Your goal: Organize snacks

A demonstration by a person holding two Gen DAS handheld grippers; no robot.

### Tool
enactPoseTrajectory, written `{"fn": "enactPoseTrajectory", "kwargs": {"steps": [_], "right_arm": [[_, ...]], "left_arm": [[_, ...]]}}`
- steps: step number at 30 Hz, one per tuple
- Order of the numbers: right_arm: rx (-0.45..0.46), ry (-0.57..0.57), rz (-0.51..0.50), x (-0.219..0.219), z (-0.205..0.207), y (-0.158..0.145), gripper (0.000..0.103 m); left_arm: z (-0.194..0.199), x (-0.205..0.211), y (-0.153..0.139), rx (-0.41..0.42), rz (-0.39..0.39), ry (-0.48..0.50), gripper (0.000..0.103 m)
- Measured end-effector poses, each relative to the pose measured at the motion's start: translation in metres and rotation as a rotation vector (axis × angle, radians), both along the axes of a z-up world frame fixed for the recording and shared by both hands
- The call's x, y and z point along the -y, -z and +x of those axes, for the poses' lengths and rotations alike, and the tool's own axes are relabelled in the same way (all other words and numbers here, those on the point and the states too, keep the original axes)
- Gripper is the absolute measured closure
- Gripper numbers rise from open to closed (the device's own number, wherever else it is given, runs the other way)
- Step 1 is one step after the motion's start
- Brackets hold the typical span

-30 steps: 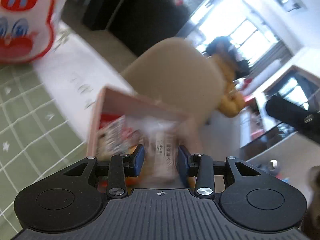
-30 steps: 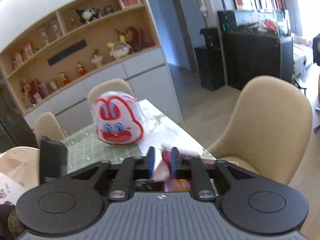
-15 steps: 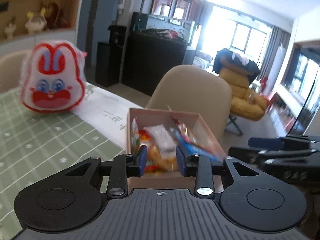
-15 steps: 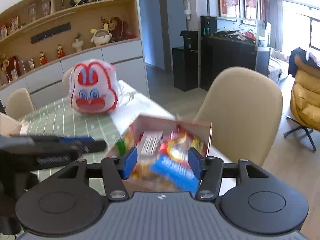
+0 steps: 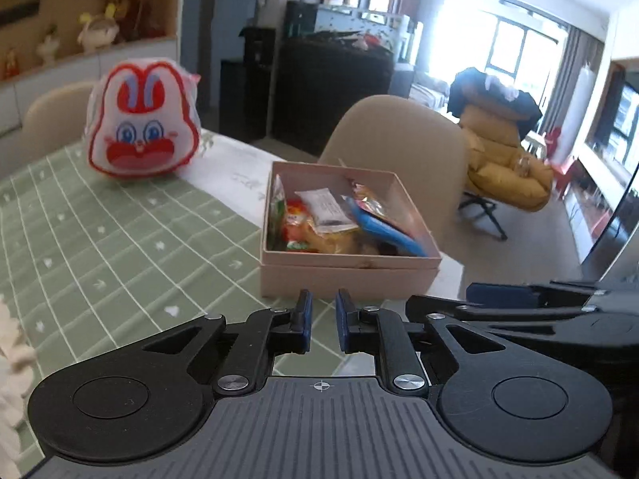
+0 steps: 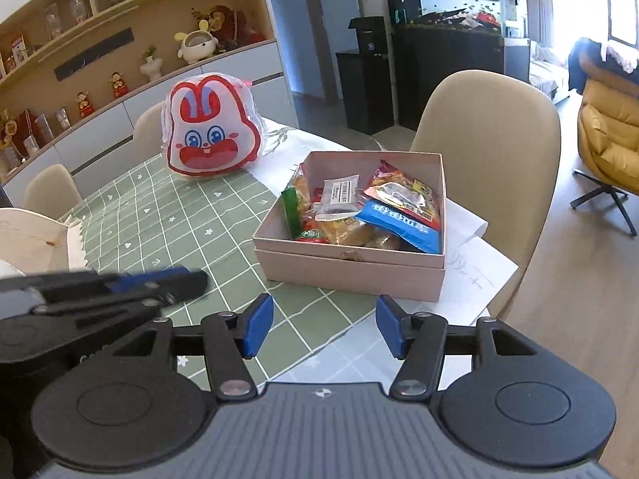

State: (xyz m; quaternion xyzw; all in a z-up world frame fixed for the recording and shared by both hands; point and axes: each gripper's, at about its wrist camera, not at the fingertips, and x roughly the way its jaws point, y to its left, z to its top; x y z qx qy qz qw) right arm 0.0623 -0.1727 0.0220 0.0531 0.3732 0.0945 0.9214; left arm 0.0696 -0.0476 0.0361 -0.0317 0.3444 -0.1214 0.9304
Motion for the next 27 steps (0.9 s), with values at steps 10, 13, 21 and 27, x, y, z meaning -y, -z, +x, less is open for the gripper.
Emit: {"fn": "enactPoseTrajectory", "kwargs": {"steps": [10, 13, 21, 27], "right_arm": [[-0.003, 0.044, 0.007, 0.009, 0.003, -0.001, 0.046], [-0.011, 0.048, 0.006, 0.009, 0.003, 0.001, 0.046], [-0.021, 0.050, -0.001, 0.009, 0.004, 0.004, 0.046], [-0.044, 0.045, -0.005, 0.008, 0.004, 0.011, 0.046]], "left_arm": [[-0.001, 0.005, -0.001, -0.001, 0.047, 0.000, 0.086], [-0.001, 0.006, 0.000, -0.003, 0.051, 0.005, 0.086], [-0.001, 0.006, 0.003, -0.026, 0.043, 0.008, 0.086], [0.000, 0.005, 0.009, -0.066, 0.037, 0.003, 0.086]]}}
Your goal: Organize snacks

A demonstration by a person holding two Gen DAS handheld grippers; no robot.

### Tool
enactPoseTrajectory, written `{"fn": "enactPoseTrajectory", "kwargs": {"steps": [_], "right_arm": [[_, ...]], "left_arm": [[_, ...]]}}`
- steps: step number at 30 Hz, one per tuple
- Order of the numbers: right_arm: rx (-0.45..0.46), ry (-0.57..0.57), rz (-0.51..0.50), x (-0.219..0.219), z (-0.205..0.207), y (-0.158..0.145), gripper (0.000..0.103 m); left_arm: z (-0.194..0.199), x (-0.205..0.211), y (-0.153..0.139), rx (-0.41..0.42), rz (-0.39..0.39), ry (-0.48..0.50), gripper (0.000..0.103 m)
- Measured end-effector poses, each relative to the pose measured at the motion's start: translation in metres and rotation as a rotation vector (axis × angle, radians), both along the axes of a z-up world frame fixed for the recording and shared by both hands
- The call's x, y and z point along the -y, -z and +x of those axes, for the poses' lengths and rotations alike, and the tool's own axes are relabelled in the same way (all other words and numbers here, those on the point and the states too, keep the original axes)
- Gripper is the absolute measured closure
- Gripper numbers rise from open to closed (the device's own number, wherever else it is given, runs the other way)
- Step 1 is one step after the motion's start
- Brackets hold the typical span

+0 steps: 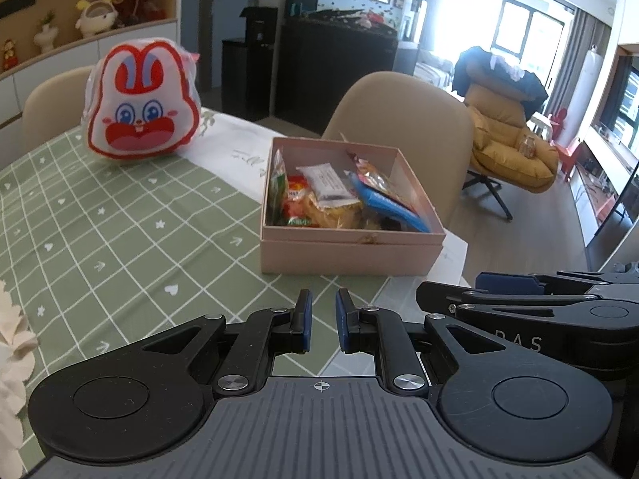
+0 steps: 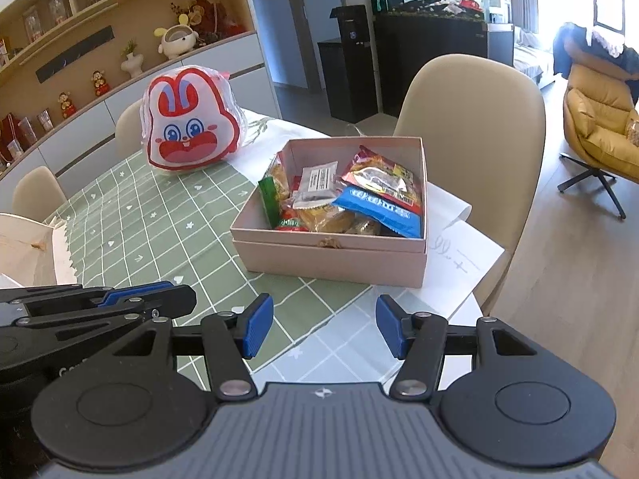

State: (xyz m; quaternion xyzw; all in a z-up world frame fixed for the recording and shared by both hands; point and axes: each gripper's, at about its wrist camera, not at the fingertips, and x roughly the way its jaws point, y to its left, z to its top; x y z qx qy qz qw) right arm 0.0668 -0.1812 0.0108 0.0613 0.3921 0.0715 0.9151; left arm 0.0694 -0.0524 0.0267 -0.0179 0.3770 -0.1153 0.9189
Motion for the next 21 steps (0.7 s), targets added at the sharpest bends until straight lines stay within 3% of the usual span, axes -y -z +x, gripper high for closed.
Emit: {"fn": "enactPoseTrajectory", "kwargs": {"steps": [21], "right_arm": [[-0.026, 0.006, -0.003, 0.0003, -0.0023, 0.0048, 0.046]], "left_arm": [[-0.0022, 0.0004, 0.0050, -0.020, -0.010, 0.005, 0.086]]}}
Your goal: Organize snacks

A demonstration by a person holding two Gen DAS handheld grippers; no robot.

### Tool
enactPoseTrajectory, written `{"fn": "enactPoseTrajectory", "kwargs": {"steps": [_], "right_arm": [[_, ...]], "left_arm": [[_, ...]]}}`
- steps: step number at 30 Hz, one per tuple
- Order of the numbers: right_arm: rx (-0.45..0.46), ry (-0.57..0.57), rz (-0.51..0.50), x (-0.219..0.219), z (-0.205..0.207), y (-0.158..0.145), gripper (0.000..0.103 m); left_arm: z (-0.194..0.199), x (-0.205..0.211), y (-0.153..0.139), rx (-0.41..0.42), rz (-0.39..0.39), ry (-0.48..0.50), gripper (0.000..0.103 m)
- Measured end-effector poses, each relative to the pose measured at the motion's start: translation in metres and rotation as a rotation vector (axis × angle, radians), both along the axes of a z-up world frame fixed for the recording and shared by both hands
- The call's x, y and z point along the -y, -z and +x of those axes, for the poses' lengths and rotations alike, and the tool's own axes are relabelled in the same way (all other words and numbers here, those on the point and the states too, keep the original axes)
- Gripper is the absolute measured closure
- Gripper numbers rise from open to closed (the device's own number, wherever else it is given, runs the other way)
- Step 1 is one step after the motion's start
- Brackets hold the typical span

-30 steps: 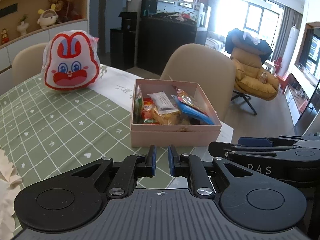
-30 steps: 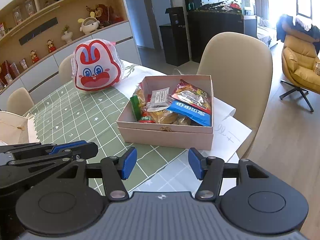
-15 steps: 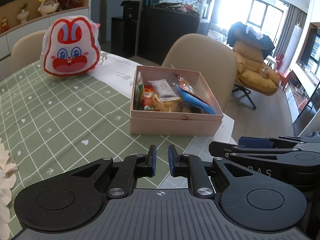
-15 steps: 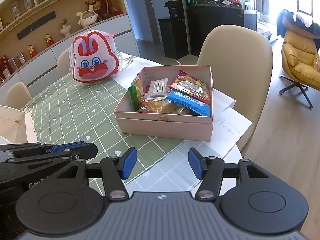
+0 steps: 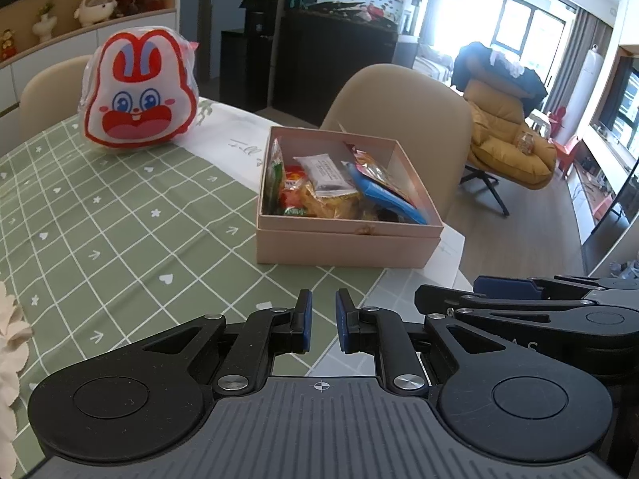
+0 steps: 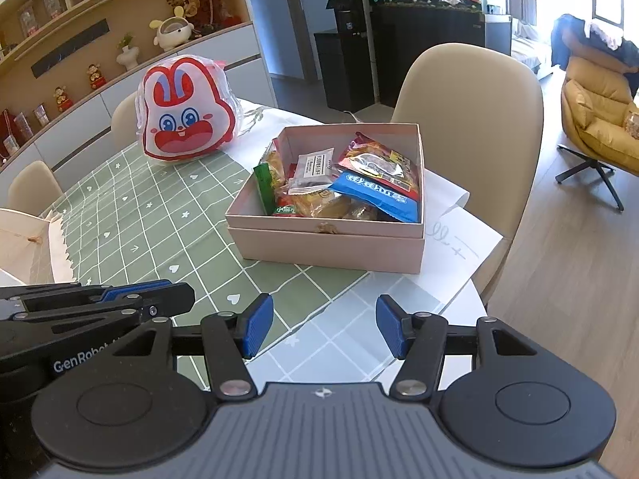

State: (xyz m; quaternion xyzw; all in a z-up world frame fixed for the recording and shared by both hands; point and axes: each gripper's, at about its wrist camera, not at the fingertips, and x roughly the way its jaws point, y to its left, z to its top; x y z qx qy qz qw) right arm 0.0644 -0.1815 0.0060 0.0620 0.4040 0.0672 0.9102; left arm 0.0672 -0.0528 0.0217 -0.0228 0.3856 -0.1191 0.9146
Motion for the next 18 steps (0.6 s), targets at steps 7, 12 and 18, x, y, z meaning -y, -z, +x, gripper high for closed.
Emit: {"fn": "enactPoseTrajectory", "kwargs": {"steps": [7, 12, 18], "right_arm": [[0.000, -0.001, 0.006, 0.0011, -0.0008, -0.0006, 0.046], [0.001, -0.003, 0.011, 0.0002, -0.0023, -0.0006, 0.046], [0.003, 0.000, 0.012, 0.0009, -0.0026, -0.0015, 0.046]], "left_arm": [[-0.0023, 0.0026, 0.0005, -0.003, 0.000, 0.006, 0.086], [-0.0022, 0.0031, 0.0005, -0.009, -0.006, 0.011, 0.086], [-0.0031, 0.0045, 0.0005, -0.010, -0.007, 0.016, 0.086]]}}
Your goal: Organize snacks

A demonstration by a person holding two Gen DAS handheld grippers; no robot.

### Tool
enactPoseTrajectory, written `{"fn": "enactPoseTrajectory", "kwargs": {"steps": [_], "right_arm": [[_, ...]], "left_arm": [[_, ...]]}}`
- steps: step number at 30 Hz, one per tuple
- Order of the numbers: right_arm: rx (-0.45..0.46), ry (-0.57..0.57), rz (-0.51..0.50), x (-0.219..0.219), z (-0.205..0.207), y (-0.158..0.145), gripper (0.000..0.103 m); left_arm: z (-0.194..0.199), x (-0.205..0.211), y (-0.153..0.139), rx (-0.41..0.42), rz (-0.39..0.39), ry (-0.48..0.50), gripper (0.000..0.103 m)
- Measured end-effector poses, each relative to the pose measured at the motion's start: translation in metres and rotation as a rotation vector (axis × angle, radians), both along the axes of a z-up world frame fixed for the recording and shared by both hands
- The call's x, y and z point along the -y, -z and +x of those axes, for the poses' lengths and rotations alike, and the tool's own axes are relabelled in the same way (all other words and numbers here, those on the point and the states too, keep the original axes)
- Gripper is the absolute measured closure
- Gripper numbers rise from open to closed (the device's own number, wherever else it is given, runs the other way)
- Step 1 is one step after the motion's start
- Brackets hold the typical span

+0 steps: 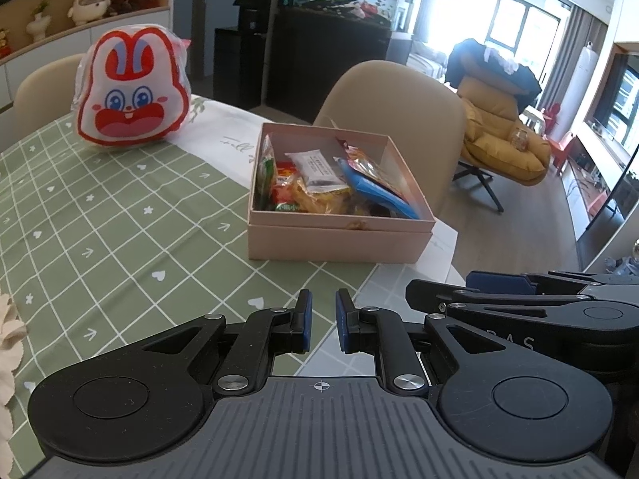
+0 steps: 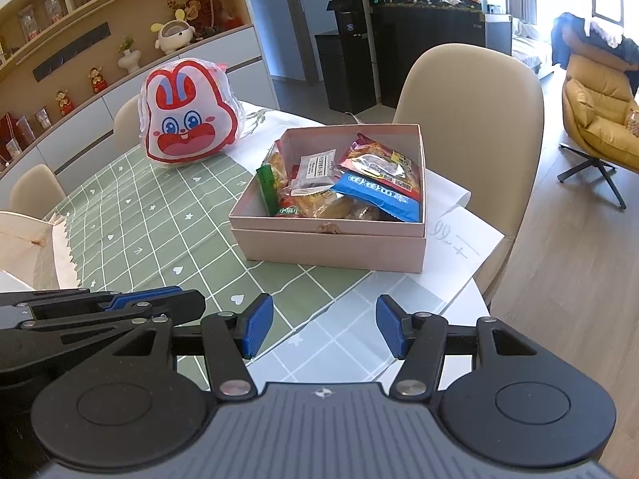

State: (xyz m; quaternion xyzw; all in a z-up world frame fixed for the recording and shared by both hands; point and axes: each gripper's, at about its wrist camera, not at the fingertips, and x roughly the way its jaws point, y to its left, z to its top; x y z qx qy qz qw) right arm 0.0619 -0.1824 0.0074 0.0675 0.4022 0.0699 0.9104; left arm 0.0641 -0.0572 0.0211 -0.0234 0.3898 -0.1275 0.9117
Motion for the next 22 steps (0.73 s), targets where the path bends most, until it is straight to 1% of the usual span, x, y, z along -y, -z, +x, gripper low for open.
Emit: {"fn": "enactPoseTrajectory", "kwargs": {"steps": [17, 20, 22], "right_arm": [[0.000, 0.004, 0.004, 0.0009, 0.0005, -0.0010, 0.046], [0.003, 0.007, -0.001, 0.0008, 0.0010, -0.0017, 0.046], [0.009, 0.008, -0.007, 0.0003, 0.0014, -0.0020, 0.046]], "left_arm": [[0.0003, -0.0001, 0.0003, -0.001, -0.004, -0.002, 0.086], [0.0020, -0.0018, 0.0015, -0.004, -0.006, -0.015, 0.086], [0.0050, -0.0078, 0.0038, -0.021, -0.014, -0.030, 0.086]]}}
